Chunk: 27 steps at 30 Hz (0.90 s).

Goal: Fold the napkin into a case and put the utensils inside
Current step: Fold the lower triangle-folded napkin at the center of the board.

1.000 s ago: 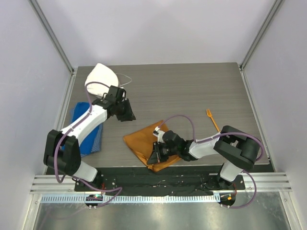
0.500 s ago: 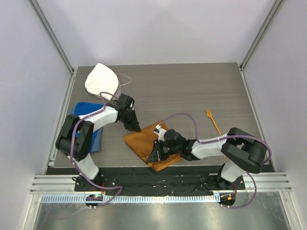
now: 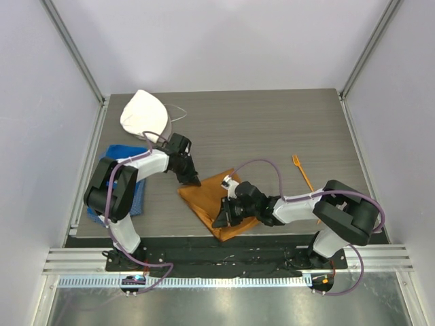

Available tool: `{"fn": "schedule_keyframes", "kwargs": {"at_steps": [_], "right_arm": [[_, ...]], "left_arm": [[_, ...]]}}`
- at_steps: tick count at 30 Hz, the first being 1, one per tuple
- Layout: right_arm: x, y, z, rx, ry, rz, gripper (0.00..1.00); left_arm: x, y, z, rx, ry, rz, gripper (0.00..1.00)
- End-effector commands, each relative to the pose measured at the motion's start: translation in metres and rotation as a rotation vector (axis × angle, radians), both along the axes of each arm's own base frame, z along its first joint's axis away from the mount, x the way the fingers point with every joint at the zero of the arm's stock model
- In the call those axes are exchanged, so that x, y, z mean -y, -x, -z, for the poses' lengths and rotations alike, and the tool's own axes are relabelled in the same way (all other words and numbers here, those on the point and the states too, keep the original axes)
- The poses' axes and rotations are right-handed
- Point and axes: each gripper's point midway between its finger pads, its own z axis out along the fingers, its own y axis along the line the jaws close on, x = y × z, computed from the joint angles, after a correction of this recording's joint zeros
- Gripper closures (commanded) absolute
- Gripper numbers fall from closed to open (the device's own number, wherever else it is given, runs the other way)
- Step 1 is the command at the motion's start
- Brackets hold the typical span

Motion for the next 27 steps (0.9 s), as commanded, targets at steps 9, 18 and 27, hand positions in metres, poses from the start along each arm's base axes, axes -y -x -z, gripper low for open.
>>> {"fn": "schedule_keyframes", "kwargs": {"at_steps": [9,18,27], "right_arm": [[0.009,-0.007,-0.01,0.02,0.012,0.048,0.99],[0.019,-0.01,-0.035,0.117,-0.055,0.09,0.99],[0.004,-0.024,-0.039,0.117,-0.065,0.102,0.99]], "left_arm": [[-0.036,0.003,0.048,-0.085,-0.144,-0.124,0.91],[-0.028,-0.015,0.055,-0.039,-0.131,-0.082,0.87],[-0.046,-0.035,-0.032,0.143,-0.2,-0.065,0.41]]}}
